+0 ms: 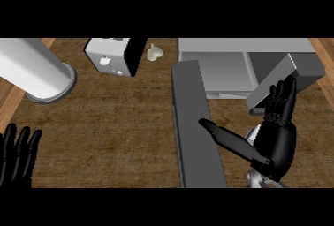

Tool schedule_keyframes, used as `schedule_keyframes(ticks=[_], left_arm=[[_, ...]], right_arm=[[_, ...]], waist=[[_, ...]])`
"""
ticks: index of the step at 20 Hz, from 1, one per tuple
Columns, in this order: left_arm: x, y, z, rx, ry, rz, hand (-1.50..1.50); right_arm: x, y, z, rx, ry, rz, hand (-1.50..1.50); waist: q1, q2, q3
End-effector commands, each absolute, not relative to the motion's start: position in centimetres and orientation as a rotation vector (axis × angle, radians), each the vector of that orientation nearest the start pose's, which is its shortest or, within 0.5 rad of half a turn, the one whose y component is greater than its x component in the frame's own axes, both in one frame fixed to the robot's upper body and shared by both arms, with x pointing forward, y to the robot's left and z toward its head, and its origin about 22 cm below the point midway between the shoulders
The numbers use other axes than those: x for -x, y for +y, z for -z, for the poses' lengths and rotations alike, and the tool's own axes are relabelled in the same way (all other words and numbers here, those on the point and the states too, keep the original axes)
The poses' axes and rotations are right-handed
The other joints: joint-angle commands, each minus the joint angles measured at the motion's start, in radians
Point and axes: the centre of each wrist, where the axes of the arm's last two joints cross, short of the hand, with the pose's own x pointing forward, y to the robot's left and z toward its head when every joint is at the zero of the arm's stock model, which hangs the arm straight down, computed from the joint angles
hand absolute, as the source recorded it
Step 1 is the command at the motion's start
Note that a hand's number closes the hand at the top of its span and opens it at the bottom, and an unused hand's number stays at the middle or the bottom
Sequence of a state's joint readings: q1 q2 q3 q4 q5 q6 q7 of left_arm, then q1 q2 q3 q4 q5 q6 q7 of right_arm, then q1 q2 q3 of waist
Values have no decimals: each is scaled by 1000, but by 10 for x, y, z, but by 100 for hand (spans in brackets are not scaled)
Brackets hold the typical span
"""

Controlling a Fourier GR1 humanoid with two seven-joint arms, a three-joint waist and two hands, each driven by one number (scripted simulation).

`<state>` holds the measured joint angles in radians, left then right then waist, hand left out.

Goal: Pick up the milk, place it into the microwave and close the microwave

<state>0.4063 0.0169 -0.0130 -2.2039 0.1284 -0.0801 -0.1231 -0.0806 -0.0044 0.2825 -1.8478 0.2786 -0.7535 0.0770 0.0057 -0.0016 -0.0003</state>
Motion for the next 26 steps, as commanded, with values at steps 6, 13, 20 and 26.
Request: schedule_keyframes(ticks=[6, 13, 20, 26], left_arm=[[-122, 261, -81, -6, -1962, -89, -150], [-124, 258, -100, 22, -1964, -69, -150], [-121, 248, -57, -3, -1962, -61, -150], [-92, 265, -69, 25, -1974, -86, -150]], right_arm=[[-246, -191, -29, 506, -1819, 415, -150], [-222, -212, 6, 557, -1753, 443, -150], [-198, -229, 34, 597, -1722, 433, -150], [-193, -238, 63, 571, -1745, 440, -150]], waist=[[2, 2, 1], [-3, 2, 1], [-5, 1, 0], [3, 0, 1]])
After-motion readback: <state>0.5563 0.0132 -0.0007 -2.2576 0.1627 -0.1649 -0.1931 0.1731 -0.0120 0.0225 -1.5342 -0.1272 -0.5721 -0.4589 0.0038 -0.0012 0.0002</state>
